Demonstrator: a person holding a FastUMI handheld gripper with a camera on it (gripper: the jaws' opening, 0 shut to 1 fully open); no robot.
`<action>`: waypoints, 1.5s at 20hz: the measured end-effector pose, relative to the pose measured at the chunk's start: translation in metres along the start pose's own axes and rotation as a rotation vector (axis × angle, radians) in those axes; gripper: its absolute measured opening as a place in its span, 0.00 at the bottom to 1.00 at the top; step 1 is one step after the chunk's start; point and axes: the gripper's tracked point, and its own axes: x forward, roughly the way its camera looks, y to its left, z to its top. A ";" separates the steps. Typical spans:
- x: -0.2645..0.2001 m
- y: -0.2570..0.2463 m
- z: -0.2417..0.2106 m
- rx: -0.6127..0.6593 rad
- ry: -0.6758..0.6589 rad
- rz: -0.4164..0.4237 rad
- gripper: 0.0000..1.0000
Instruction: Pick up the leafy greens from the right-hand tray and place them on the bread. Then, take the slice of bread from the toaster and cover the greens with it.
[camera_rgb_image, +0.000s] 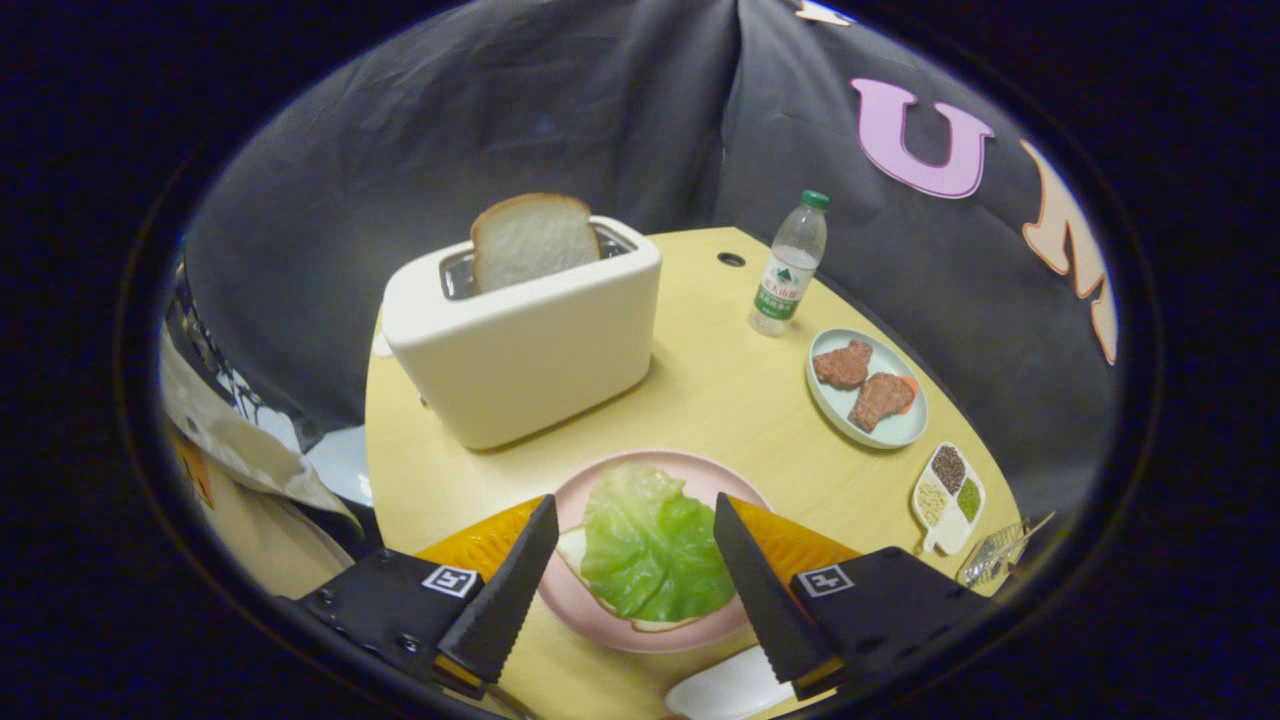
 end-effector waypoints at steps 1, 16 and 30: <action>-0.003 0.000 0.009 0.008 -0.007 -0.014 0.99; 0.013 0.055 0.128 0.180 -0.072 0.036 0.99; 0.076 0.087 0.163 0.273 -0.026 0.024 0.97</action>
